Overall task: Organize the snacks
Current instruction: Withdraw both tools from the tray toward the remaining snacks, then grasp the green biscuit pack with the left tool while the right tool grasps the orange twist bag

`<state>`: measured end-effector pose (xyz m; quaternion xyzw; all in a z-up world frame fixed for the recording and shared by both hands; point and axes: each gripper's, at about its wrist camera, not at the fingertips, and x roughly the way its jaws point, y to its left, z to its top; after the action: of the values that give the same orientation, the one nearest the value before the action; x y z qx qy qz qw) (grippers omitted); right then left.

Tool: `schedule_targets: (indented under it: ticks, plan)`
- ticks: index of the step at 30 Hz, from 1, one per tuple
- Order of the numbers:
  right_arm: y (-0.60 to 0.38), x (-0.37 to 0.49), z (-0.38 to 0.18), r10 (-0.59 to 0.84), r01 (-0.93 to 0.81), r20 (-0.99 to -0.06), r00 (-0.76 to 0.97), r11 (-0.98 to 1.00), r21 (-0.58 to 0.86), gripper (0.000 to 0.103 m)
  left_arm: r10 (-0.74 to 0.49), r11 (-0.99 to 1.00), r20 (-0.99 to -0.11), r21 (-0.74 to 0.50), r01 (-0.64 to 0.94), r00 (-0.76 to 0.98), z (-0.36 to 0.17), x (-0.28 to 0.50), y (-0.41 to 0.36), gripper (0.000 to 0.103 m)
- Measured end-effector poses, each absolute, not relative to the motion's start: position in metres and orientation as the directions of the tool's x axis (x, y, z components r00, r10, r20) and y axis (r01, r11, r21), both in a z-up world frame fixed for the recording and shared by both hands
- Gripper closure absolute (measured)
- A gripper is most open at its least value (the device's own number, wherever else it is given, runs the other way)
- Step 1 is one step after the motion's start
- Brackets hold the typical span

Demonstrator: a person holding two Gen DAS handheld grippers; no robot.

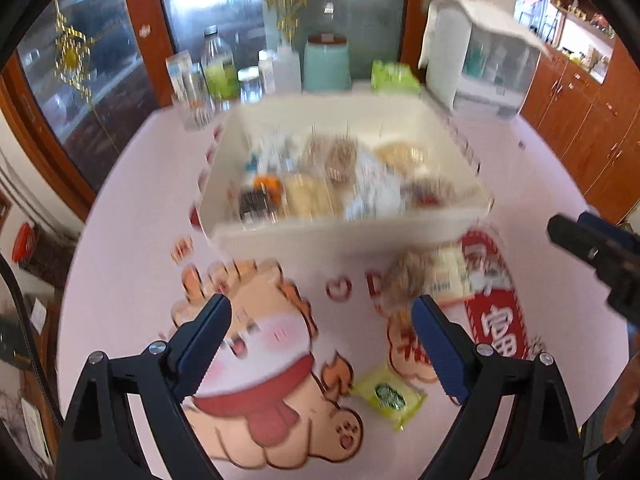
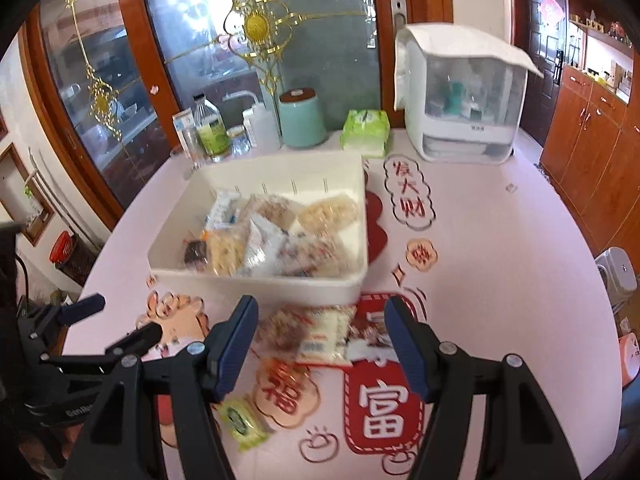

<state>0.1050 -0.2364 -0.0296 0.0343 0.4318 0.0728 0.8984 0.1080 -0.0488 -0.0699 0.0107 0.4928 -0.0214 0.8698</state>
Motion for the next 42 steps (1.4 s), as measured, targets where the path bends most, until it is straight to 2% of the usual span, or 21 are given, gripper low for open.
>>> schedule_targets:
  ticks: [9,15,25,31,37,40,42]
  plan:
    - [-0.245,0.094,-0.091,0.173,-0.153,-0.82,0.545,0.982,0.106,0.037,-0.019,0.997,-0.922,-0.045,-0.057,0.386,-0.159,0.092,-0.073,0.012]
    - [-0.241,0.088,-0.12,0.2,-0.19,-0.842,0.5,0.975,0.119,0.037,-0.029,0.986,-0.942,-0.082,-0.146,0.334,-0.185,0.082,-0.077,0.012]
    - [-0.227,0.091,-0.14,0.258,-0.279,-0.857,0.447,0.95,0.14,0.037,-0.012,0.988,-0.96,-0.055,-0.147,0.278,-0.21,0.065,-0.08,0.014]
    - [-0.205,0.096,-0.155,0.28,-0.366,-0.872,0.401,0.922,0.128,0.037,-0.008,0.986,-0.951,-0.058,-0.154,0.31,-0.209,0.056,-0.065,0.03]
    - [-0.18,0.108,-0.172,0.255,-0.45,-0.884,0.393,0.891,0.057,0.037,-0.026,0.989,-0.939,-0.074,-0.129,0.344,-0.208,0.046,-0.056,0.045]
    - [-0.17,0.115,-0.178,0.237,-0.474,-0.887,0.397,0.88,0.023,0.037,-0.039,0.988,-0.935,-0.089,-0.127,0.353,-0.209,0.04,-0.045,0.054]
    - [-0.165,0.117,-0.18,0.243,-0.493,-0.884,0.4,0.87,0.016,0.037,-0.056,0.986,-0.932,-0.109,-0.128,0.358,-0.205,0.037,-0.031,0.065]
